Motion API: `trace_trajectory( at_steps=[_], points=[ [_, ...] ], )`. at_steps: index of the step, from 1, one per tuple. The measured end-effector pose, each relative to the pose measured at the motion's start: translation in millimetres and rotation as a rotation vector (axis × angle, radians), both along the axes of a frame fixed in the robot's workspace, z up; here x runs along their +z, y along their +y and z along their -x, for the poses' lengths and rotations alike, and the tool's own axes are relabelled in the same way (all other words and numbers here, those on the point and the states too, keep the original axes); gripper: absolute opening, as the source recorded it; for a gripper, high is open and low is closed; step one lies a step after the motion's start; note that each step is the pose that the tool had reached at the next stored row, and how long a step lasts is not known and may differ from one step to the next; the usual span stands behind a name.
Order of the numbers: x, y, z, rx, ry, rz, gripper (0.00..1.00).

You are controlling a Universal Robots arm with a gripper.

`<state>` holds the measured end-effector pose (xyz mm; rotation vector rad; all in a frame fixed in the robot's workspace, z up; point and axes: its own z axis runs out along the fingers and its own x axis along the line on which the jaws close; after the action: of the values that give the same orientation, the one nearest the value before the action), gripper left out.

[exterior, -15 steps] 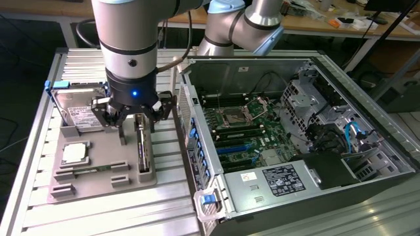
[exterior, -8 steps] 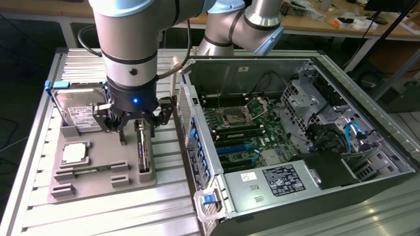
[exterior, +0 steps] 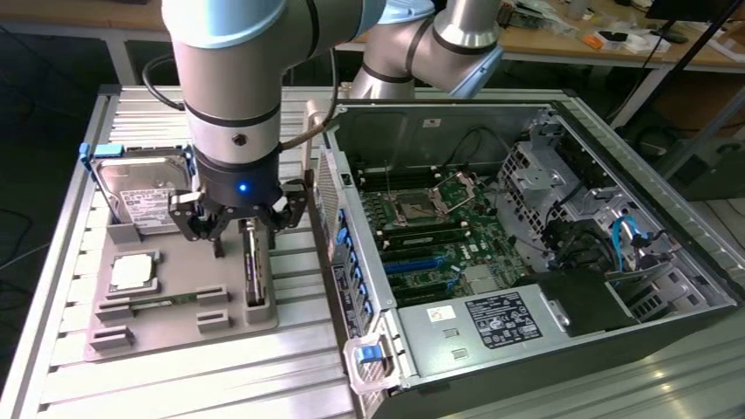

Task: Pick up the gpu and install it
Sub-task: 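Pick up the gpu and move the gpu toward the slot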

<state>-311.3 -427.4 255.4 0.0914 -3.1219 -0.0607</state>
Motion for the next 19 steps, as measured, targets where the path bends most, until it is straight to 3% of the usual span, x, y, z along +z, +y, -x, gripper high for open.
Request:
trace_trajectory(
  at_steps=[8, 19],
  points=[
    [-4.8, 0.0, -0.5, -0.048, 0.0002, 0.0002, 0.66],
    [-8.1, 0.0, -0.6, -0.058, 0.0001, 0.0, 0.66]
  ],
)
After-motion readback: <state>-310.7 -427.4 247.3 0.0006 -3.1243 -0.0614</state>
